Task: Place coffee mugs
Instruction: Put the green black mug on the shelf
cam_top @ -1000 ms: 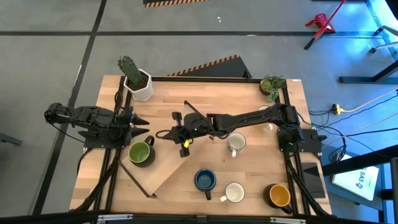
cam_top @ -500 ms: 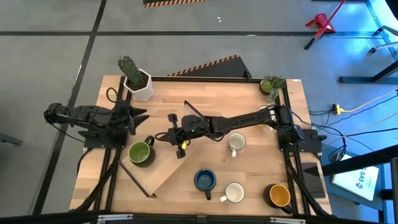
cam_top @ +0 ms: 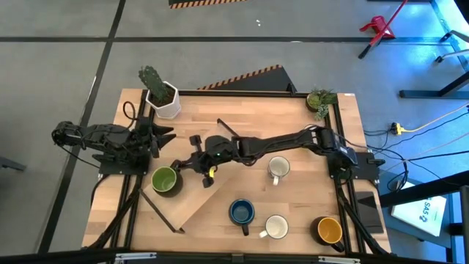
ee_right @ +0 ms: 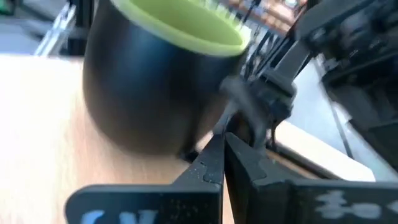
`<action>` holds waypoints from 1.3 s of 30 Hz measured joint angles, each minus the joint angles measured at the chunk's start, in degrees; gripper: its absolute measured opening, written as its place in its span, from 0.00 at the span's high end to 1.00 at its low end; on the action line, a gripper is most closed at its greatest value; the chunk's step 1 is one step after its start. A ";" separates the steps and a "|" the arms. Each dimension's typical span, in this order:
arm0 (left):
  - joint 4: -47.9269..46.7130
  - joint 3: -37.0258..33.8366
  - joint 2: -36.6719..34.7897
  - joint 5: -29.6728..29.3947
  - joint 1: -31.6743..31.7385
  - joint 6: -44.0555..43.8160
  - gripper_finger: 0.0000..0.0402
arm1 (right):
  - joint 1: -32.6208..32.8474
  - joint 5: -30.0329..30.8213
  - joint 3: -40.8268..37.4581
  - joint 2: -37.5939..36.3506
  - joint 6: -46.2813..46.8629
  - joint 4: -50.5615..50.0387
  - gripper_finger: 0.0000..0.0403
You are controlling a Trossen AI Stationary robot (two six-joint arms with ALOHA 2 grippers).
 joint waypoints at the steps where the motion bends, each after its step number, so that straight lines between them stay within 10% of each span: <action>1: -0.02 0.00 0.01 -0.01 0.00 0.04 0.53 | 0.00 0.54 0.42 0.20 -0.65 -0.42 1.00; 39: -0.11 0.00 0.01 -0.75 0.00 0.10 0.53 | -2.64 -0.75 0.59 2.77 -2.28 1.93 1.00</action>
